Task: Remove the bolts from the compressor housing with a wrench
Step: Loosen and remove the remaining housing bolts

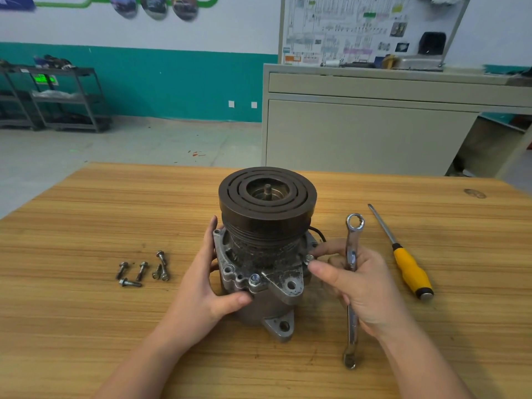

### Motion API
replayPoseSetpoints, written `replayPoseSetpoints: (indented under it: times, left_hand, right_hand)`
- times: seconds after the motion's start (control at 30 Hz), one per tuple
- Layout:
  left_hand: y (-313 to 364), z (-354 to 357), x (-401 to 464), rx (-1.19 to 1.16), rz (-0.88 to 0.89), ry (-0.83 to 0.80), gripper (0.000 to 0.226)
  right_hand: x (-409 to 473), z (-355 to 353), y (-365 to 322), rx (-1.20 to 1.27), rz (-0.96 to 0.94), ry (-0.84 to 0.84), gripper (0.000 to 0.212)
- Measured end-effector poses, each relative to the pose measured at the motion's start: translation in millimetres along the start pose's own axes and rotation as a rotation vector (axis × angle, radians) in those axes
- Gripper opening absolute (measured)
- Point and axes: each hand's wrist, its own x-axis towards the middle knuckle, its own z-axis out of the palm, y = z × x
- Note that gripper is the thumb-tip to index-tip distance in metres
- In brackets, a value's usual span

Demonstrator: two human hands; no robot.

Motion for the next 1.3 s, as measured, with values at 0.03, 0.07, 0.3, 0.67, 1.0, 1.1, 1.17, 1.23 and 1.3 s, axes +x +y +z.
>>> replayPoseSetpoints:
  times: [0.03,0.07,0.3,0.67,1.0,1.1,1.17,1.23,1.3]
  left_hand:
    - [-0.1,0.0,0.0,0.001,-0.001,0.0,0.126]
    - [-0.2,0.1,-0.1,0.001,-0.003,0.001,0.126]
    - [-2.6,0.1,0.0,-0.001,-0.002,-0.004,0.128]
    - [-2.1,-0.4,-0.8,-0.016,-0.001,0.001,0.13]
    - [-5.1,0.5,-0.8,-0.015,-0.012,0.002,0.131]
    - [-6.1,-0.7,-0.7,-0.009,-0.017,-0.001,0.133]
    - [-5.9,-0.9,-0.5,-0.007,-0.018,-0.001,0.132]
    - [-5.5,-0.8,-0.7,-0.009,-0.015,0.0,0.131]
    - [-5.2,-0.9,-0.7,-0.017,-0.016,-0.001,0.132]
  right_hand:
    - [-0.1,-0.8,0.6,0.019,-0.002,0.0,0.014]
    - [-0.6,-1.4,0.3,0.028,0.0,-0.004,0.014]
    - [-0.7,2.8,-0.7,-0.08,0.013,0.014,0.023]
    - [-2.0,0.9,1.3,-0.04,0.002,-0.009,0.015]
    - [-3.4,1.7,1.0,-0.039,-0.008,-0.056,0.019]
    - [-1.1,0.9,0.9,-0.053,-0.022,-0.009,0.024]
    - [-0.1,-0.8,1.4,-0.008,-0.025,0.0,0.016]
    - [0.0,-2.6,2.4,0.024,-0.022,-0.009,0.013]
    - [-0.5,-2.2,2.8,-0.006,-0.009,-0.019,0.023]
